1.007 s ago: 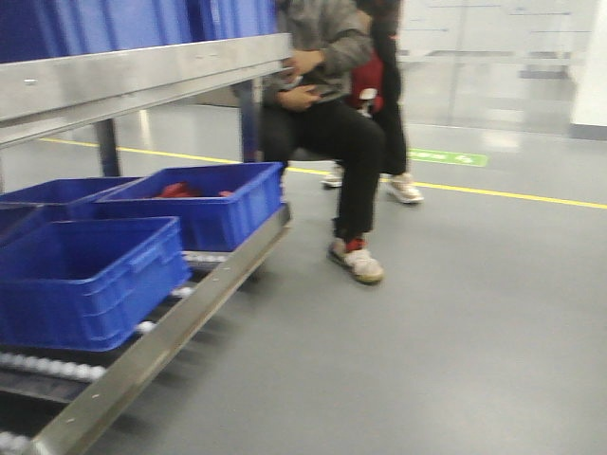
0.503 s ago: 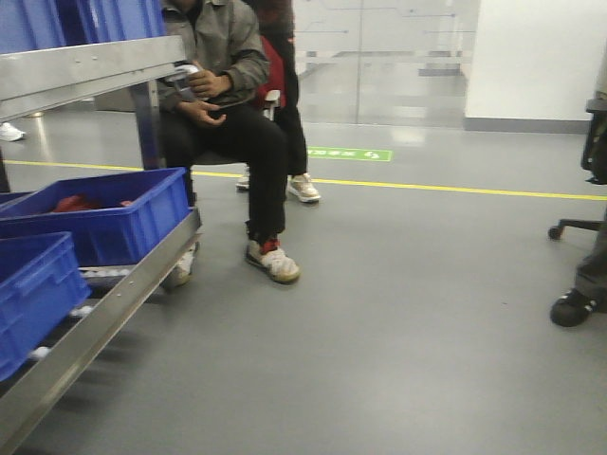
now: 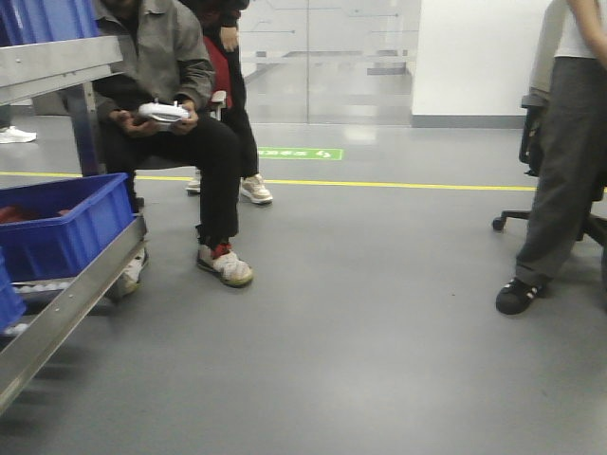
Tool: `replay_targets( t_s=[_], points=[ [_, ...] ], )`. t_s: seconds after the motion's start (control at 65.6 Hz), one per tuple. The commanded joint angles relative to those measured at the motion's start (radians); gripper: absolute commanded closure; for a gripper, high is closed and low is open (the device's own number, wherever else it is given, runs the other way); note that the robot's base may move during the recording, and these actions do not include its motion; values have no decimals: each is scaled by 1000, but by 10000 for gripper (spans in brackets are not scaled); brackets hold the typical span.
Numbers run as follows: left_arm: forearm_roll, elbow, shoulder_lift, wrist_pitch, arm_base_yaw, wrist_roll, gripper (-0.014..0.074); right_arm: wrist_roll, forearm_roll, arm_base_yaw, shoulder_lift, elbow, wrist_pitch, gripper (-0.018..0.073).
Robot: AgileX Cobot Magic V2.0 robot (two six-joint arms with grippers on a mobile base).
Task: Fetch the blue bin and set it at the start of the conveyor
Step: 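Hold the bin with both grippers while driving toward the red conveyor table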
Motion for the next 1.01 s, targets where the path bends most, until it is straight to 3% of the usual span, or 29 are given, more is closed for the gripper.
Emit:
replay_targets(
  t_s=[0.0, 0.991],
  points=[
    [-13, -11, -17, -83, 4, -14, 708, -31, -27, -6, -13, -7, -12, 711],
    [-13, -11, -17, -83, 4, -14, 708, -31, -27, -6, -13, -7, -12, 711]
  ],
)
